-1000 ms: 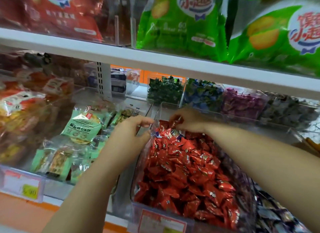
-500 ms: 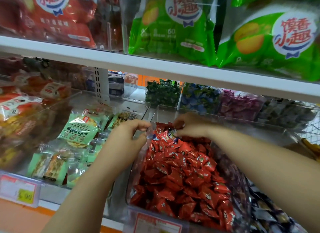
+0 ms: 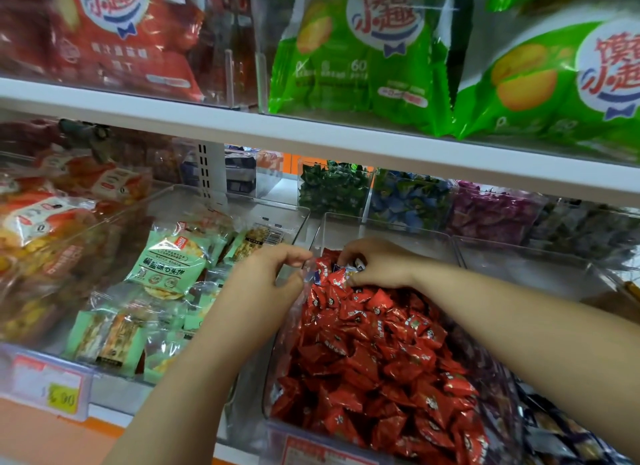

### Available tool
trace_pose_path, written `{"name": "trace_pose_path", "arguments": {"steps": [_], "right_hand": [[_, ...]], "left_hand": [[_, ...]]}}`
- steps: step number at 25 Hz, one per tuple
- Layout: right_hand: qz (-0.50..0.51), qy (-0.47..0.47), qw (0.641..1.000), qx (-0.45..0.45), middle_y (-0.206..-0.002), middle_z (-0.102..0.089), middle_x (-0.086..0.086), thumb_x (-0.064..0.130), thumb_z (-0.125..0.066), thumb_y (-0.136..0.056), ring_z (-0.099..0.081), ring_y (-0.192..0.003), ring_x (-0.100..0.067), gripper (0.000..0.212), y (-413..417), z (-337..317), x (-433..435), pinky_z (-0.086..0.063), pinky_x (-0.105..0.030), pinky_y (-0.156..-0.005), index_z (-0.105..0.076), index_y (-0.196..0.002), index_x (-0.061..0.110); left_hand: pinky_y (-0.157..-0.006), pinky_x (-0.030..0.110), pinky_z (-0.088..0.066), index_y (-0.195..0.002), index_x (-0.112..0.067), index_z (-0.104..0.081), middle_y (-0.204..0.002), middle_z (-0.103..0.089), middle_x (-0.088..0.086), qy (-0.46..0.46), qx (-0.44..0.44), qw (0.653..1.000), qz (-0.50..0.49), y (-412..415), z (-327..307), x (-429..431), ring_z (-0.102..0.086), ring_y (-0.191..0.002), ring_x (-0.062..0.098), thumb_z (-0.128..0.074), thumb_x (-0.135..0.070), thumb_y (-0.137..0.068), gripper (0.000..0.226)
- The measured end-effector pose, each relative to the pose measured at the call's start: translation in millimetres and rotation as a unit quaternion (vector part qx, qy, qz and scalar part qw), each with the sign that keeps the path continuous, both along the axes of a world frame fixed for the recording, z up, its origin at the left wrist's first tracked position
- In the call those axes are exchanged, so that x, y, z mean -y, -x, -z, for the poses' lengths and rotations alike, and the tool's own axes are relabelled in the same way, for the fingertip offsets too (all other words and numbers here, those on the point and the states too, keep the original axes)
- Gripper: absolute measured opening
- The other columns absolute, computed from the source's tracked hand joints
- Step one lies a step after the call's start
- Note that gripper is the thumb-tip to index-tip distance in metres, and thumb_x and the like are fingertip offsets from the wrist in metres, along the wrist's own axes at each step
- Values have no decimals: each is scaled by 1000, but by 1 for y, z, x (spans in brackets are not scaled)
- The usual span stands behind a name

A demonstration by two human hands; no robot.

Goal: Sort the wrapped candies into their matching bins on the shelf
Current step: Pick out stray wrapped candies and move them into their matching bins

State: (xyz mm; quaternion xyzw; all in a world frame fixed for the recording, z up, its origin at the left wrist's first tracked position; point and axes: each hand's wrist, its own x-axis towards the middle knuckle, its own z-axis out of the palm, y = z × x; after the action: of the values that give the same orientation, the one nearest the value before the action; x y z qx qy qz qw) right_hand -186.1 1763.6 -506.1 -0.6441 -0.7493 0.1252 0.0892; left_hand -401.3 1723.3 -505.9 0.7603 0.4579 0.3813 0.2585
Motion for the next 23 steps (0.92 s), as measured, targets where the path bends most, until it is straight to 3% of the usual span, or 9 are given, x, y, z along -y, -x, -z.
{"name": "trace_pose_path", "arguments": {"steps": [3,4,7,12,16,19,21,23], "right_hand": [[12,-7,1000,-20,-107,-60,0,13,-68,-82,-50,-80,-4,25,-1,-3,4,-35,-4,-59,-63,-106,15],[23,-10,999,-37,-104,-60,1,12,-68,-82,-52,-79,-5,23,-1,-5,7,-36,-4,-60,-63,-104,14],[79,-62,989,-109,-98,-60,4,9,-67,-82,-58,-91,-11,20,-5,-18,22,-40,-16,-74,-64,-101,16],[167,-194,951,-172,-88,-61,6,8,-70,-78,-59,-83,-9,24,-19,-42,74,-43,-19,-77,-68,-101,15],[208,-272,901,-268,-77,-62,6,1,-71,-76,-60,-71,-14,23,-50,-49,121,-49,-10,-60,-64,-84,22],[265,-239,920,-159,-85,-66,-1,9,-69,-81,-60,-79,-18,14,-71,-43,151,-46,-17,-60,-67,-93,16],[264,-155,947,-100,-107,-66,-5,12,-67,-83,-60,-97,-18,29,-78,-36,166,-47,-24,-81,-64,-112,10],[231,-131,960,-94,-119,-62,-2,9,-66,-84,-56,-109,-15,38,-78,-37,173,-41,-22,-94,-60,-121,9]], "left_hand": [[-64,-6,-32,-109,-33,-62,-103,-56,-22,-5,-1,1000,-4,0,-1,1,-42,-83,-21,-55,-13,-90,29],[-63,-7,-32,-109,-32,-62,-102,-56,-22,-7,-1,1000,-6,-1,-1,1,-42,-81,-20,-55,-12,-90,29],[-63,-7,-32,-110,-32,-61,-98,-54,-23,-11,-4,1000,-12,-1,-3,2,-44,-80,-16,-54,-12,-90,29],[-60,4,-34,-113,-26,-63,-100,-54,-18,-17,-13,1000,-18,-3,-8,13,-47,-84,-4,-54,-12,-90,28],[-80,16,-31,-115,-22,-63,-103,-54,-14,-13,-11,1000,-22,-2,-12,25,-46,-97,1,-55,-16,-91,26],[-86,20,-32,-117,-18,-62,-118,-59,-4,-13,-19,999,-24,-2,-13,32,-50,-109,10,-55,-15,-91,27],[-88,21,-32,-117,-16,-62,-126,-57,3,-17,-28,999,-22,-3,-13,35,-50,-117,17,-55,-14,-91,27],[-91,23,-34,-117,-16,-62,-128,-56,5,-23,-36,999,-19,-3,-11,35,-49,-119,19,-56,-16,-91,26]]}}
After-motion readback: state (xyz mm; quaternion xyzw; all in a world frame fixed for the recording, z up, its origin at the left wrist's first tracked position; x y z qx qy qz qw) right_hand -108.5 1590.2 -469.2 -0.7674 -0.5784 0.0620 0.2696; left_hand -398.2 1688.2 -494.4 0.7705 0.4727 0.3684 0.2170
